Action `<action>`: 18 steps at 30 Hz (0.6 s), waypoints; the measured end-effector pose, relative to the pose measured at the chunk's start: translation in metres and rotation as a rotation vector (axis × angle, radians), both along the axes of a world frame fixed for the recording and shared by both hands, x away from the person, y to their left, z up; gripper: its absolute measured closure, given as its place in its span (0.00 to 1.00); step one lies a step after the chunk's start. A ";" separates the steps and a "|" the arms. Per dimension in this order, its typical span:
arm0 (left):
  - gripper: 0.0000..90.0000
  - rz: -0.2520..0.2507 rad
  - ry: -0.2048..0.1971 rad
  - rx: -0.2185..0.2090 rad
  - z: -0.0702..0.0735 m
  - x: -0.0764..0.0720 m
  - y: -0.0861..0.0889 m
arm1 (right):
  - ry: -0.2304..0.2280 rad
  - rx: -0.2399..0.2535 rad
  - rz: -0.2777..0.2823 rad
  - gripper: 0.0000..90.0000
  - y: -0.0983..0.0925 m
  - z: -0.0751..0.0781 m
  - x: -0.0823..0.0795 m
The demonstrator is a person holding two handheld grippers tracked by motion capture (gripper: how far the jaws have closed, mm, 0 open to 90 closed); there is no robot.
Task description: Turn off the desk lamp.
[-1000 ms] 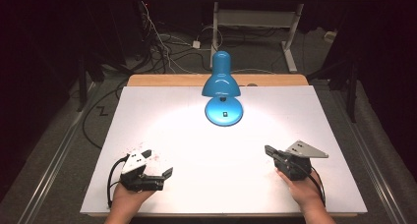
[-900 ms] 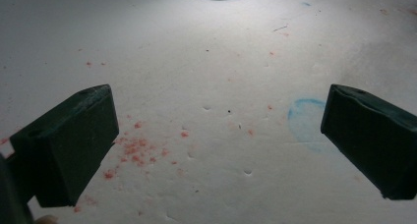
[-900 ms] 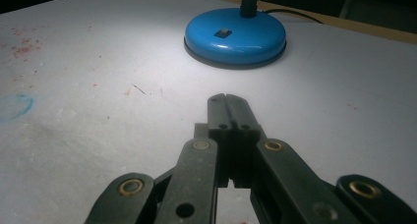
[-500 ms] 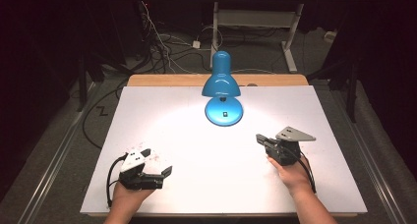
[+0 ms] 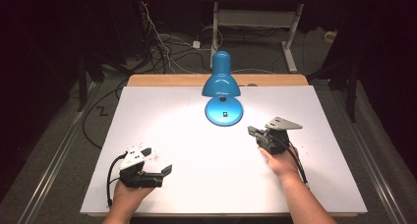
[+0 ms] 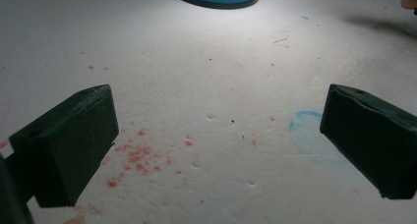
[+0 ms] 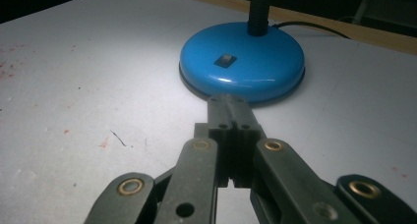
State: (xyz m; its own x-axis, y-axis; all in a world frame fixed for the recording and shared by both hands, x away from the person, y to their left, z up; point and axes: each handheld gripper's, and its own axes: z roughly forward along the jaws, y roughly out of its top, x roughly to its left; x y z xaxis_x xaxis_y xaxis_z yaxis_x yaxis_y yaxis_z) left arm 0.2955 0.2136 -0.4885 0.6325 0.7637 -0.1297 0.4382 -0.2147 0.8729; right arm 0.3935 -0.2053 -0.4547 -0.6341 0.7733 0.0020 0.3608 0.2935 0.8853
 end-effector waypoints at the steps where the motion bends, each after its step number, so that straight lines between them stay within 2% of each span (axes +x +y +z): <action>1: 0.00 -0.001 0.000 0.002 0.000 0.001 0.000 | 0.003 0.002 -0.001 1.00 0.002 0.000 0.002; 8: 0.00 -0.016 0.000 0.002 0.000 -0.001 -0.001 | 0.009 0.001 -0.005 1.00 0.011 -0.001 0.016; 18: 0.01 -0.033 -0.007 0.003 0.000 0.000 -0.002 | 0.007 0.001 -0.005 1.00 0.029 -0.004 0.043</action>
State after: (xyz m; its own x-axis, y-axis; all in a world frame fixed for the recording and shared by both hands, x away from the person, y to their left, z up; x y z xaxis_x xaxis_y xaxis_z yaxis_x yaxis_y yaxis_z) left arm 0.2959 0.2115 -0.4884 0.6579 0.7429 -0.1233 0.4252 -0.2313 0.8750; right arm 0.4362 -0.1765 -0.4587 -0.6302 0.7764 0.0076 0.3685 0.2905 0.8830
